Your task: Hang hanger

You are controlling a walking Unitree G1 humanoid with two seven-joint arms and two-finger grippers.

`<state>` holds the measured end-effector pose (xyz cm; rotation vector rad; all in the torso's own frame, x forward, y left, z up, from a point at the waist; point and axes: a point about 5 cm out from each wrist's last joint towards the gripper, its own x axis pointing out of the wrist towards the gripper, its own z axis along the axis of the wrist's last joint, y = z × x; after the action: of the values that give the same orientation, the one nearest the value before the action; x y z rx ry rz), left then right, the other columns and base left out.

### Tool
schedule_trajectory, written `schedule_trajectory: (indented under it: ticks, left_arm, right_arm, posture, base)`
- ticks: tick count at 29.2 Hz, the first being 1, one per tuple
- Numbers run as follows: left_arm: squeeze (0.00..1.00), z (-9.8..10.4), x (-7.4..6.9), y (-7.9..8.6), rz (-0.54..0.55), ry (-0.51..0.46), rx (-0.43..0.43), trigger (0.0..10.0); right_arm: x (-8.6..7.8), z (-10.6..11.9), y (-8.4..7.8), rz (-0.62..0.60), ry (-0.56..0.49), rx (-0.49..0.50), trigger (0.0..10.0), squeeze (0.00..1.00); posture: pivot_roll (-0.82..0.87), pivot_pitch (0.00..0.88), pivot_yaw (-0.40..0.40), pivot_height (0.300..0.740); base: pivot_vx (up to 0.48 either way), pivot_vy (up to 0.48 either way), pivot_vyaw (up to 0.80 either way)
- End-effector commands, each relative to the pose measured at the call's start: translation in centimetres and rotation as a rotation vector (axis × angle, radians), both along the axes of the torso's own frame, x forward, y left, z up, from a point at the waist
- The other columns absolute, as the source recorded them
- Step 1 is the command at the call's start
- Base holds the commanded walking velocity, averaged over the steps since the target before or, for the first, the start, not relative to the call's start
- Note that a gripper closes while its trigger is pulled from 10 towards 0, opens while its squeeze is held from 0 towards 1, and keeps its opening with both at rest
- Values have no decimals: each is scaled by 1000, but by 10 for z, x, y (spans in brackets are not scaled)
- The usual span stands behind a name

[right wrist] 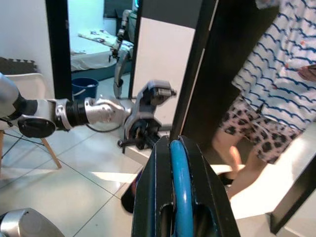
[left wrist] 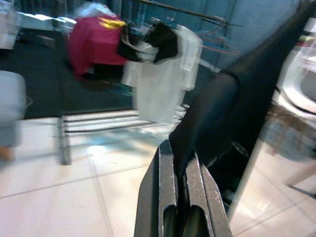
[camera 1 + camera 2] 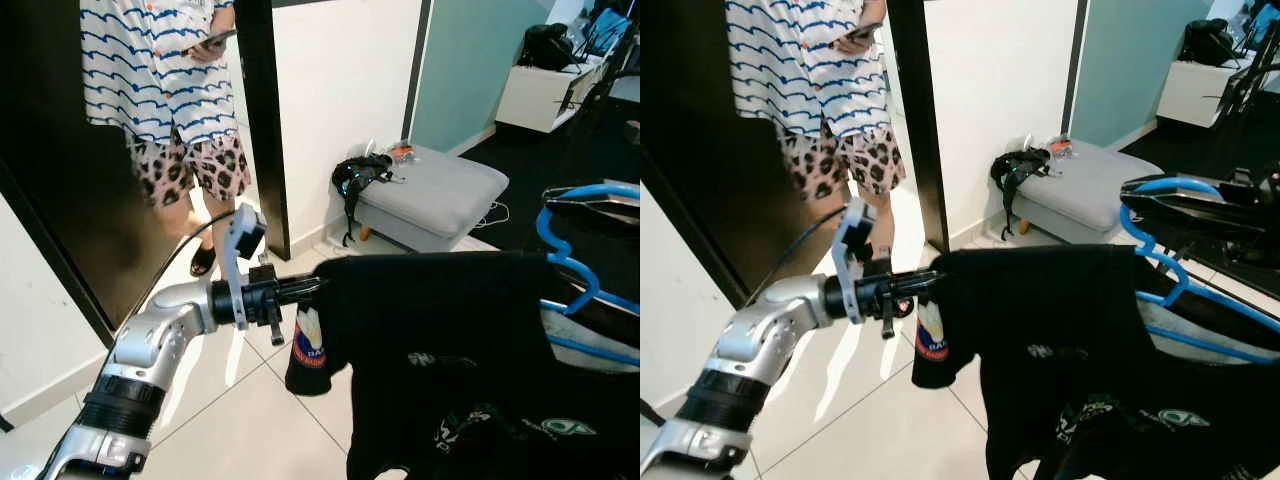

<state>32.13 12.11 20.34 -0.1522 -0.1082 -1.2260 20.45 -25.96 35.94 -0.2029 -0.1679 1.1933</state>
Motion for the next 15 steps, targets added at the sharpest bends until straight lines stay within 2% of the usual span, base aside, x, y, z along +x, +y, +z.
schedule_trajectory:
  ticks: [1,3,4,6,7,10,12,13,15]
  left_arm:
    - [0,9,6,15,66,-28,-21,0]
    - [0,25,16,44,168,-50,-65,0]
    - [0,25,16,44,168,-50,-65,0]
    - [0,35,20,70,241,-55,-102,0]
    - [0,35,20,70,241,-55,-102,0]
    - [0,39,20,86,279,-51,-130,0]
    - [0,39,20,86,279,-51,-130,0]
    - [0,38,19,93,298,-35,-157,0]
    - [0,32,18,94,293,-8,-166,0]
  right_arm:
    - [-2,1,-4,-34,-10,-29,0,0]
    - [-2,-11,-16,-102,42,-50,0,0]
    - [-2,-11,-16,-102,42,-50,0,0]
    - [-4,-22,-26,-153,81,-49,0,0]
    - [-4,-22,-26,-153,81,-49,0,0]
    - [-5,-29,-32,-184,106,-44,0,0]
    - [-5,-29,-32,-184,106,-44,0,0]
    - [-7,-33,-34,-198,116,-37,0,0]
    - [-8,-34,-35,-205,115,-31,0,0]
  posture:
    - [65,0,33,740]
    - [65,0,33,740]
    - [65,0,33,740]
    - [74,0,31,740]
    - [74,0,31,740]
    - [77,0,31,740]
    - [77,0,31,740]
    - [80,0,33,740]
    - [80,0,32,740]
  base:
    - [0,0,0]
    - [0,0,0]
    - [0,0,0]
    - [0,0,0]
    - [0,0,0]
    - [0,0,0]
    - [0,0,0]
    - [0,0,0]
    - [0,0,0]
